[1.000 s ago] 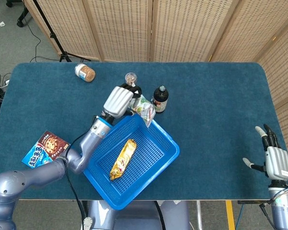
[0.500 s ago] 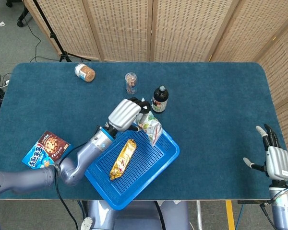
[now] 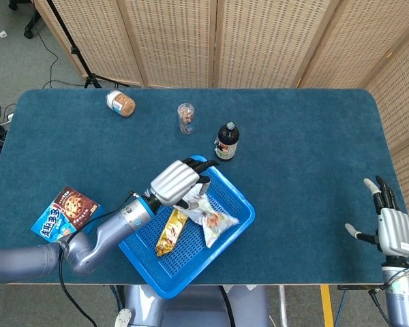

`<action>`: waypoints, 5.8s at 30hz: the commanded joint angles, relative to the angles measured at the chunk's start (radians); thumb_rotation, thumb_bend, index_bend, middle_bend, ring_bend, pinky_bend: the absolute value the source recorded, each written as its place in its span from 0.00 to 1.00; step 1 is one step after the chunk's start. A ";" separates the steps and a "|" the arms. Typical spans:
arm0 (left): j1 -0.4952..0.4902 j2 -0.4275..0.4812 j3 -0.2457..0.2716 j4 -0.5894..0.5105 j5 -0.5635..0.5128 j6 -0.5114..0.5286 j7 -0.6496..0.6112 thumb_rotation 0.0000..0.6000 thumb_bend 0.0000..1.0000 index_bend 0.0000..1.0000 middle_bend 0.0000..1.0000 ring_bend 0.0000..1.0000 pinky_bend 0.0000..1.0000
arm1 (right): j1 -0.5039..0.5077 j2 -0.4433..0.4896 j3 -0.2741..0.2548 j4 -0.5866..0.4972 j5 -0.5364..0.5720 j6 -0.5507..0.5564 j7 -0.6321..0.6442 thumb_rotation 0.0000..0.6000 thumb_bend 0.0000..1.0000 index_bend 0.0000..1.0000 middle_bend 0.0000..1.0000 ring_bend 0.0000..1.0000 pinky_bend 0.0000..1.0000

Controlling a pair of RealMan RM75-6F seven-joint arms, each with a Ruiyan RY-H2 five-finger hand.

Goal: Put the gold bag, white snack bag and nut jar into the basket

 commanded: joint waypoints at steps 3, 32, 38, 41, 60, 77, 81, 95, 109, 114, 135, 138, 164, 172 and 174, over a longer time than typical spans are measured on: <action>0.006 0.041 0.012 -0.026 -0.011 -0.033 0.009 1.00 0.10 0.49 0.13 0.21 0.23 | 0.000 -0.001 -0.001 -0.002 -0.002 0.001 -0.004 1.00 0.16 0.09 0.00 0.00 0.28; -0.032 -0.136 -0.100 0.513 -0.533 -0.157 0.175 1.00 0.06 0.00 0.00 0.00 0.05 | 0.005 -0.014 -0.007 0.011 0.009 -0.019 -0.017 1.00 0.16 0.09 0.00 0.00 0.28; -0.076 -0.229 -0.125 0.714 -0.590 -0.248 0.178 1.00 0.06 0.00 0.00 0.00 0.05 | 0.010 -0.022 -0.009 0.026 0.020 -0.038 -0.019 1.00 0.16 0.09 0.00 0.00 0.28; -0.105 -0.273 -0.139 0.801 -0.602 -0.308 0.166 1.00 0.06 0.00 0.00 0.00 0.05 | 0.012 -0.026 -0.010 0.033 0.025 -0.046 -0.018 1.00 0.16 0.09 0.00 0.00 0.28; -0.276 -0.531 -0.186 1.272 -0.486 -0.524 -0.005 1.00 0.07 0.00 0.00 0.00 0.05 | 0.014 -0.024 -0.001 0.067 0.058 -0.086 0.036 1.00 0.16 0.09 0.00 0.00 0.28; -0.338 -0.595 -0.166 1.421 -0.353 -0.540 -0.166 1.00 0.08 0.00 0.00 0.00 0.05 | 0.016 -0.026 0.007 0.098 0.089 -0.115 0.059 1.00 0.16 0.09 0.00 0.00 0.28; -0.338 -0.595 -0.157 1.423 -0.326 -0.530 -0.196 1.00 0.09 0.00 0.00 0.00 0.05 | 0.016 -0.027 0.008 0.099 0.088 -0.116 0.062 1.00 0.16 0.09 0.00 0.00 0.28; -0.365 -0.603 -0.149 1.447 -0.276 -0.577 -0.235 1.00 0.08 0.00 0.00 0.00 0.05 | 0.014 -0.024 0.014 0.099 0.093 -0.113 0.064 1.00 0.16 0.09 0.00 0.00 0.28; -0.362 -0.602 -0.159 1.471 -0.277 -0.710 -0.169 1.00 0.08 0.00 0.00 0.00 0.05 | 0.012 -0.022 0.015 0.094 0.089 -0.107 0.060 1.00 0.16 0.09 0.00 0.00 0.28; -0.344 -0.587 -0.147 1.451 -0.262 -0.718 -0.143 1.00 0.09 0.01 0.00 0.00 0.05 | 0.011 -0.020 0.016 0.091 0.086 -0.104 0.061 1.00 0.16 0.09 0.00 0.00 0.28; -0.221 0.023 0.008 0.630 -0.277 -0.966 -0.147 1.00 0.12 0.02 0.00 0.00 0.05 | 0.003 -0.007 0.009 0.038 0.029 -0.052 0.058 1.00 0.16 0.09 0.00 0.00 0.28; -0.230 0.180 0.081 0.434 -0.300 -0.974 -0.197 1.00 0.12 0.02 0.00 0.00 0.05 | 0.002 -0.004 0.009 0.030 0.024 -0.045 0.058 1.00 0.16 0.09 0.00 0.00 0.28; -0.314 0.257 0.331 0.303 -0.645 -0.561 -0.130 1.00 0.12 0.02 0.00 0.01 0.05 | 0.001 -0.002 0.003 0.012 0.009 -0.031 0.050 1.00 0.16 0.09 0.00 0.00 0.28; -0.372 0.075 0.389 0.410 -0.979 -0.413 0.000 1.00 0.12 0.04 0.00 0.01 0.05 | 0.005 -0.006 -0.001 0.017 0.011 -0.043 0.059 1.00 0.16 0.09 0.00 0.00 0.28; -0.389 0.029 0.384 0.431 -1.078 -0.378 0.046 1.00 0.12 0.04 0.00 0.01 0.05 | 0.005 -0.005 -0.001 0.017 0.009 -0.042 0.062 1.00 0.16 0.09 0.00 0.00 0.28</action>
